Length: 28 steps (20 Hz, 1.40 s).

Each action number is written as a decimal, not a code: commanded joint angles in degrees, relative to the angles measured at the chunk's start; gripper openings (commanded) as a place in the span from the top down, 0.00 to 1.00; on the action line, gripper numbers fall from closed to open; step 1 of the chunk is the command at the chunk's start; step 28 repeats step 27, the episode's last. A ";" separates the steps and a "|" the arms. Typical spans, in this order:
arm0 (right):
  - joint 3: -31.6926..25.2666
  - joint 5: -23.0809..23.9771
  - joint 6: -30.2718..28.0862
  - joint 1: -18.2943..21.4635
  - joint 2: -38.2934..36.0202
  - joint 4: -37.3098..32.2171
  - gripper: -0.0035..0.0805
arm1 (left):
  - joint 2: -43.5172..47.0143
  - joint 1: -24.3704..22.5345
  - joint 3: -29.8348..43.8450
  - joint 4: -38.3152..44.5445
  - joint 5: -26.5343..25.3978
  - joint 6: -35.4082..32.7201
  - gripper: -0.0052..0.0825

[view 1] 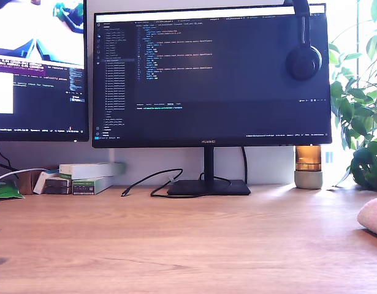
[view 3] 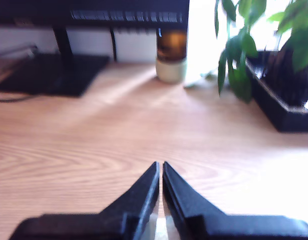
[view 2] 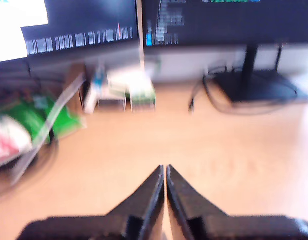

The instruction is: Fold the tea towel to a neat square and place it to the right

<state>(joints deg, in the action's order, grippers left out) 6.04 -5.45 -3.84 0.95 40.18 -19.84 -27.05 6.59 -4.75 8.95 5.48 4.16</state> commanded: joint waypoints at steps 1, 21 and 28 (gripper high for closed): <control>-1.27 -0.24 -1.62 -1.95 -3.41 3.48 0.97 | 3.45 -0.04 1.53 -2.49 0.68 0.50 0.96; -1.97 1.99 -3.52 -5.03 -34.95 38.73 0.97 | 27.78 -0.07 1.64 -30.25 0.92 2.47 0.96; -1.97 1.99 -3.52 -5.03 -34.95 40.81 0.97 | 27.78 -0.07 1.64 -30.25 0.92 2.47 0.96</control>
